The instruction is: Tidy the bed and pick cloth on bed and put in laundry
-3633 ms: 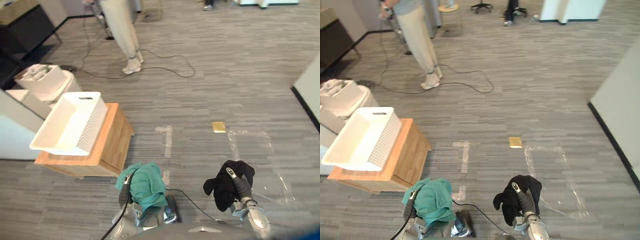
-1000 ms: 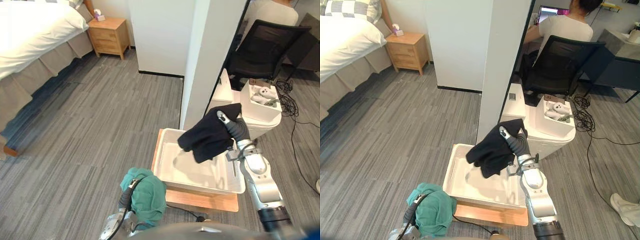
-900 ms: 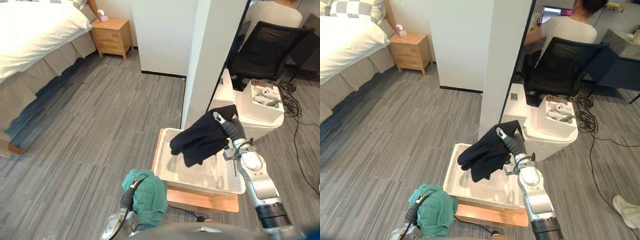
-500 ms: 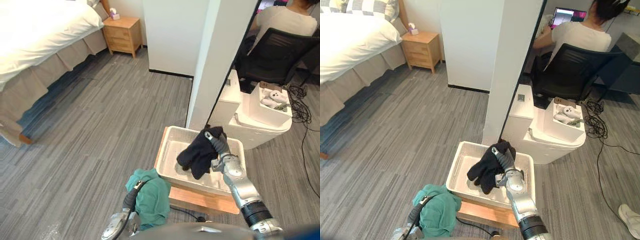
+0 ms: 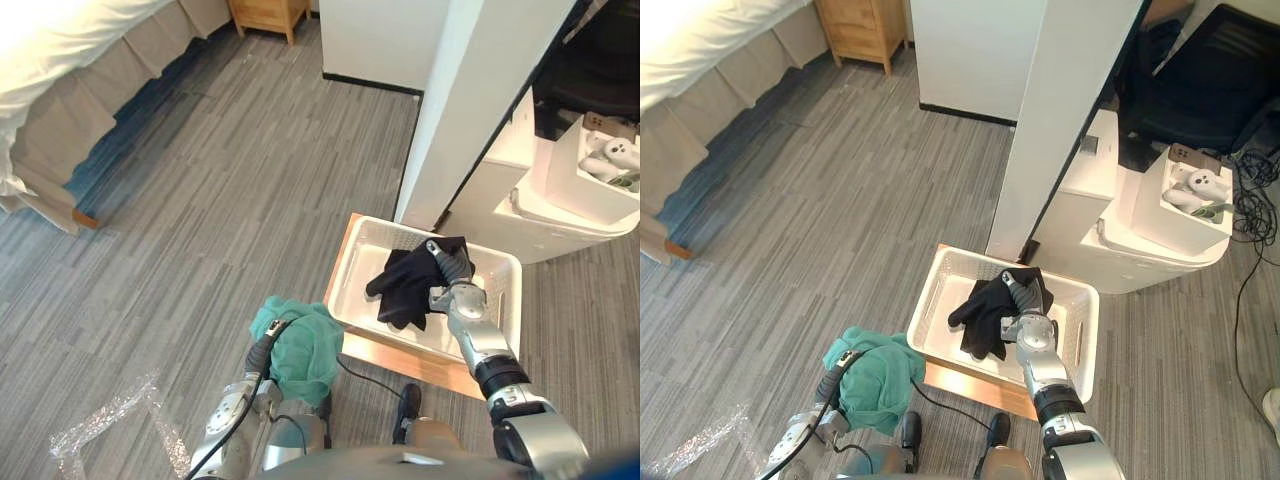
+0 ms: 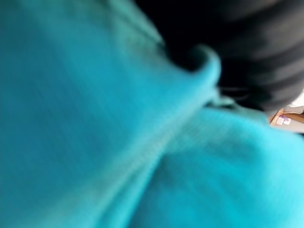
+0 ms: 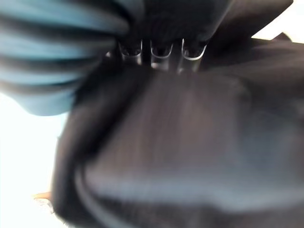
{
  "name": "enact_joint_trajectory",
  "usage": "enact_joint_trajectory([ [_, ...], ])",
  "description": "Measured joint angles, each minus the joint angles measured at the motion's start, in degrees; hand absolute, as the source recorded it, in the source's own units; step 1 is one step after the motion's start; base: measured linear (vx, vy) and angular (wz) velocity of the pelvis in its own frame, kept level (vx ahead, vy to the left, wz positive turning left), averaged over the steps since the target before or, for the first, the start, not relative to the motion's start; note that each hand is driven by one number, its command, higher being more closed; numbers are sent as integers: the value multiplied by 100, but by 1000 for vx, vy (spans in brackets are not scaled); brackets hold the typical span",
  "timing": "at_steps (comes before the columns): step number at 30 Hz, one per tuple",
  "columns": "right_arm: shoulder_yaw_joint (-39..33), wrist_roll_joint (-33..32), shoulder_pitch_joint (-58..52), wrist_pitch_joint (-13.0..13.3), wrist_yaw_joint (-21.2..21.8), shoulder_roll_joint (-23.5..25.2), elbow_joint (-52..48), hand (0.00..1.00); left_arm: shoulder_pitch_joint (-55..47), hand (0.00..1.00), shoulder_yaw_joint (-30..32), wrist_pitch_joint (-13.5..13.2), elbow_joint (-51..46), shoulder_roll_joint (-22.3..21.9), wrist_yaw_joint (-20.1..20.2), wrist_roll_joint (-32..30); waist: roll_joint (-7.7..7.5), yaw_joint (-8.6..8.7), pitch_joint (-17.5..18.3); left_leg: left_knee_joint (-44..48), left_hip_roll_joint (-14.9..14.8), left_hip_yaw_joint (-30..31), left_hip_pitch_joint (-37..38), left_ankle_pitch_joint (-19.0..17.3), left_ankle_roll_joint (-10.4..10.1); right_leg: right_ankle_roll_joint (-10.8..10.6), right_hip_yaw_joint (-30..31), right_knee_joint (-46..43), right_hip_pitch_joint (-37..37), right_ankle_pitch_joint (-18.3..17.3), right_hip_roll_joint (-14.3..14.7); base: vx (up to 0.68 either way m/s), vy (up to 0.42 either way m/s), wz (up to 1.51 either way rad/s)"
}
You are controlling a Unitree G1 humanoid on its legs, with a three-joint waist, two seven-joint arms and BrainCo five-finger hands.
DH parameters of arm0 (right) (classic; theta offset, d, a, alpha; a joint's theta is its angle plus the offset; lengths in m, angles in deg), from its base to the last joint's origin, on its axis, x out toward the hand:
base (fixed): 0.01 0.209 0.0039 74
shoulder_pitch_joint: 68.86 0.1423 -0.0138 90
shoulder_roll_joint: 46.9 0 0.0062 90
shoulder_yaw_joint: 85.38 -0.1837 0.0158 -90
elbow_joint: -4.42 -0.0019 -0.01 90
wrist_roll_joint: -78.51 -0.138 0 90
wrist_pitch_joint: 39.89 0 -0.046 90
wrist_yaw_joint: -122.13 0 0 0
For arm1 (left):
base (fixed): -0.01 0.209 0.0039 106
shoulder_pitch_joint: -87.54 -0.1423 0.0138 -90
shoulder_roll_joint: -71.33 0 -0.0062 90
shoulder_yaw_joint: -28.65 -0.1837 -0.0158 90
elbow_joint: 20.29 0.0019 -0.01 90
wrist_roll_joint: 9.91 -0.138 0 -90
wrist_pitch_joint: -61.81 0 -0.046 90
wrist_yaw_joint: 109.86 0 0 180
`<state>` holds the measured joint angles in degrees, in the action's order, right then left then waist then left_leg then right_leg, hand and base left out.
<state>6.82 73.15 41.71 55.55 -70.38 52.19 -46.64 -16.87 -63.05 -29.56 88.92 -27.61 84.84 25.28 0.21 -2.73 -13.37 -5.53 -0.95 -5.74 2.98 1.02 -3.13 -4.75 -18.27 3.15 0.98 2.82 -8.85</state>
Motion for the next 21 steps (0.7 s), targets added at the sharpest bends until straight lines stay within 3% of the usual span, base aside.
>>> enact_joint_trajectory([
  [8, 95, 421, -16, 15, 249, -117, 48, 0, -182, 100, 94, 2, 0, -41, 159, 3, -21, -7, -3, 0, -15, -40, 306, -41, -48, -2, 47, -127, 226, -3, -10, -14, 3, -1],
  [14, 550, 906, -304, 0, 571, -330, -104, 0, -325, 100, 270, 7, 13, -98, 397, -271, -124, -127, 39, -31, -62, -203, 441, -127, 76, 20, 209, -123, 355, -107, 58, -96, -8, -7],
  [21, 968, 1113, -768, -74, 899, -548, -376, 0, -490, 100, 463, 115, 32, -95, 541, -548, -250, -101, 217, -35, -104, -319, 550, -137, 77, 36, 287, -53, 453, -99, 111, 6, -6, -6],
])
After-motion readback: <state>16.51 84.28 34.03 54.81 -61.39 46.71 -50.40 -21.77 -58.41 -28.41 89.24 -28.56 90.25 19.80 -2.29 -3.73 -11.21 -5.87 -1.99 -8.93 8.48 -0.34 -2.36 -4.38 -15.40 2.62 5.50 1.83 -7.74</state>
